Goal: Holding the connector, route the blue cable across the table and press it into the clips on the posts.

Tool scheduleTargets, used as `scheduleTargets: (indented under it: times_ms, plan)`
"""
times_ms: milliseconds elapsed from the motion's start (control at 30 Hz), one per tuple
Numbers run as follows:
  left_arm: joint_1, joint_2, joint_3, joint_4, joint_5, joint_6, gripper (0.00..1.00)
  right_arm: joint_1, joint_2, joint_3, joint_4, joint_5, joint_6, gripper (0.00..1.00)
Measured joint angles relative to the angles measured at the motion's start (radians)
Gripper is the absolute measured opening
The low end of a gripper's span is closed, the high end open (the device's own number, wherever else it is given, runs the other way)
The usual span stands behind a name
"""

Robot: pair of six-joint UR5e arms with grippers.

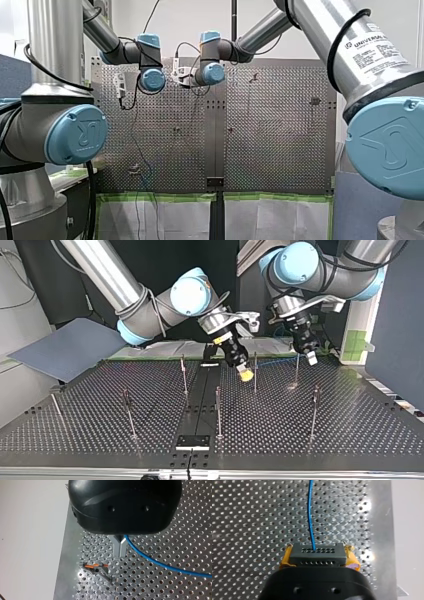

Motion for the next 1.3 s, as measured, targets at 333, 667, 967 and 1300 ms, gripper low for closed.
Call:
scheduleTargets:
  times_ms: [333,667,967,1300]
  plan:
    - [0.021,0.000,0.021,-0.021,0.017,0.000,0.00,0.001,0.014,-0.071,0.011,-0.019,0.012,0.00]
    - [0.055,0.000,0.074,-0.052,0.024,-0.003,0.00,0.006,0.058,-0.099,0.028,-0.030,0.013,0.00]
    - [0.087,0.000,0.081,-0.051,0.053,-0.004,0.00,0.007,0.078,-0.137,0.029,-0.033,0.018,0.00]
    - [0.120,-0.007,0.089,-0.036,0.135,-0.009,0.00,0.010,0.102,-0.188,0.042,-0.044,0.020,0.00]
